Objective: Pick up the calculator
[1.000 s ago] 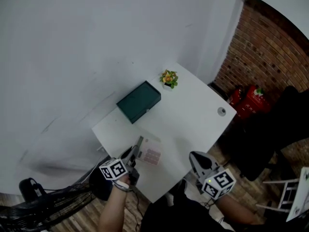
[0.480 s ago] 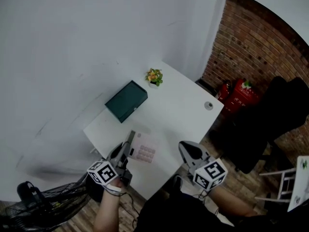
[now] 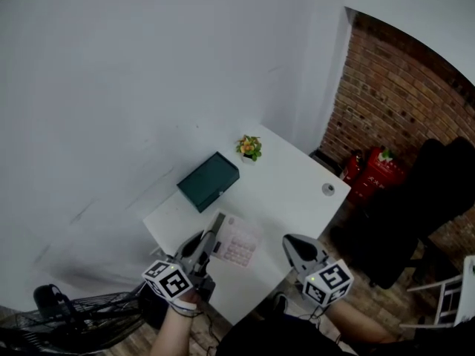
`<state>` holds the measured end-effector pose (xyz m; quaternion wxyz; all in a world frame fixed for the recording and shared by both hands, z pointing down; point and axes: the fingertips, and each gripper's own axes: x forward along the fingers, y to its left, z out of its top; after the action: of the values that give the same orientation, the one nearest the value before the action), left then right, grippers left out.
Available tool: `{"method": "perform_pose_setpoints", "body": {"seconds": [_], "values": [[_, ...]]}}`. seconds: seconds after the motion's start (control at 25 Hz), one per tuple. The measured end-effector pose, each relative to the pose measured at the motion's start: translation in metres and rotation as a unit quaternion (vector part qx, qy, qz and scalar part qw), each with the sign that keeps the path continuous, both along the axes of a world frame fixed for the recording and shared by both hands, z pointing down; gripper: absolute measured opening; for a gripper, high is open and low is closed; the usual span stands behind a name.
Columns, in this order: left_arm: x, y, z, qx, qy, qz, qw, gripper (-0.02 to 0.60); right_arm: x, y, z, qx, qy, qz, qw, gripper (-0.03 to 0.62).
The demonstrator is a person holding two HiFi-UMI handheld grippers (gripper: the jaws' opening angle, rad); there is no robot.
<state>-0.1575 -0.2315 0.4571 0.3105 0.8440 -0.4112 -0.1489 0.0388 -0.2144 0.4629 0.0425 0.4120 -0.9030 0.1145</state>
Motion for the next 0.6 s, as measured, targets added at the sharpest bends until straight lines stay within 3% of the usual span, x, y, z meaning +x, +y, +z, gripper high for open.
{"method": "perform_pose_setpoints", "body": {"seconds": [0.6], "values": [[-0.006,0.005,-0.047,0.037,0.046,-0.015,0.9981,0.046,0.004,-0.008,-0.01,0.006,-0.009,0.009,1.0,0.005]]}}
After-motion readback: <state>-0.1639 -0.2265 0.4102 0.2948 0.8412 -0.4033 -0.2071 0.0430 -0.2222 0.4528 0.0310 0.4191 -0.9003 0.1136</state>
